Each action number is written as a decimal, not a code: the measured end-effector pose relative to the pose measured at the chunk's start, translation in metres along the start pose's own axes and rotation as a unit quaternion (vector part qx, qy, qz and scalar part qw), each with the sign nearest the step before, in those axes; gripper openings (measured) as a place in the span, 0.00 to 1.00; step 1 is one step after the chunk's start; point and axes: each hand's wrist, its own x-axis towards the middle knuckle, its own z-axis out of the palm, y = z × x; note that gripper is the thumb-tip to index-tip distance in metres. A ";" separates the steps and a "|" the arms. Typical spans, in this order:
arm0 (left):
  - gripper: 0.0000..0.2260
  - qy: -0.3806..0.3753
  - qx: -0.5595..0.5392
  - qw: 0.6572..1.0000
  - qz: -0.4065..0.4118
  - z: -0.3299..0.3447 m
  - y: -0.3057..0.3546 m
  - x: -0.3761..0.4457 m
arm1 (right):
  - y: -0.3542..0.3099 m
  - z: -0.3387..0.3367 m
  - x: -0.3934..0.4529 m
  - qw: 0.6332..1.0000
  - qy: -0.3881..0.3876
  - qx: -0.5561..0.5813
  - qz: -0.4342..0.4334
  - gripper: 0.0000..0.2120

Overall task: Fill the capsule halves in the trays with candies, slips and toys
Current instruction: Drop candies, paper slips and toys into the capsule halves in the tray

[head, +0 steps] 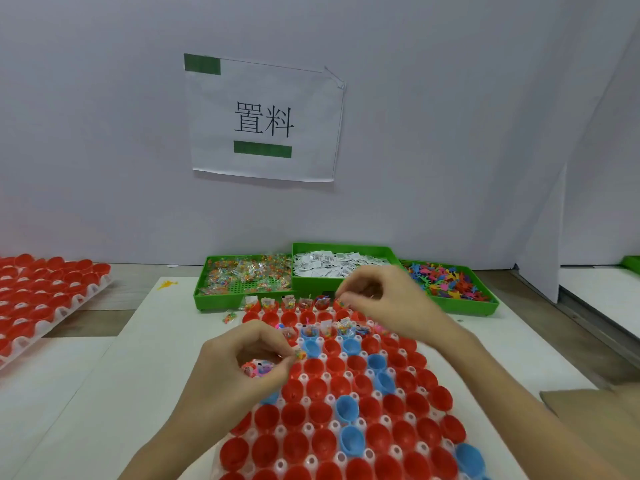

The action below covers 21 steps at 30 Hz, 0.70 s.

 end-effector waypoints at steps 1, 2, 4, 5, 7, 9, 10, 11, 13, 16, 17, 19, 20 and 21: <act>0.10 -0.001 -0.019 1.000 -0.015 0.000 -0.001 0.001 | 0.017 -0.010 0.012 0.998 0.047 -0.019 0.022 0.05; 0.08 -0.003 -0.037 0.999 -0.027 0.000 -0.001 0.001 | 0.037 -0.020 0.024 0.994 0.090 -0.039 0.053 0.05; 0.10 -0.008 -0.052 0.998 -0.036 0.000 -0.002 0.002 | 0.079 -0.037 0.045 0.978 0.150 -0.077 0.122 0.07; 0.13 -0.013 -0.049 0.998 -0.034 0.000 -0.003 0.002 | 0.099 -0.043 0.053 0.970 0.163 -0.100 0.152 0.08; 0.15 -0.022 -0.032 0.999 -0.022 0.000 -0.005 0.002 | 0.133 -0.051 0.064 0.956 0.157 -0.147 0.201 0.09; 0.13 -0.028 -0.022 0.999 -0.007 0.001 -0.007 0.002 | 0.155 -0.053 0.069 0.947 0.127 -0.187 0.230 0.09; 0.12 -0.030 -0.021 0.999 -0.004 0.001 -0.007 0.002 | 0.163 -0.052 0.071 0.943 0.110 -0.206 0.237 0.09; 0.11 -0.030 -0.020 0.999 -0.003 0.001 -0.007 0.002 | 0.169 -0.050 0.072 0.939 0.098 -0.224 0.243 0.10; 0.10 -0.024 -0.022 0.999 0.000 0.002 -0.007 0.002 | 0.177 -0.046 0.075 0.930 0.097 -0.244 0.257 0.10; 0.09 -0.015 -0.027 1.000 -0.005 0.003 -0.006 0.002 | 0.182 -0.045 0.083 0.921 0.104 -0.258 0.274 0.08; 0.10 -0.014 -0.026 0.999 -0.013 0.003 -0.006 0.002 | 0.183 -0.045 0.086 0.918 0.100 -0.265 0.278 0.07; 0.12 -0.011 -0.028 0.999 -0.028 0.005 -0.007 0.001 | 0.185 -0.044 0.089 0.912 0.092 -0.282 0.284 0.06; 0.12 -0.008 -0.027 0.999 -0.031 0.005 -0.006 0.000 | 0.186 -0.043 0.090 0.910 0.091 -0.285 0.285 0.07; 0.12 -0.005 -0.025 0.999 -0.031 0.006 -0.005 0.000 | 0.188 -0.042 0.090 0.911 0.093 -0.282 0.286 0.07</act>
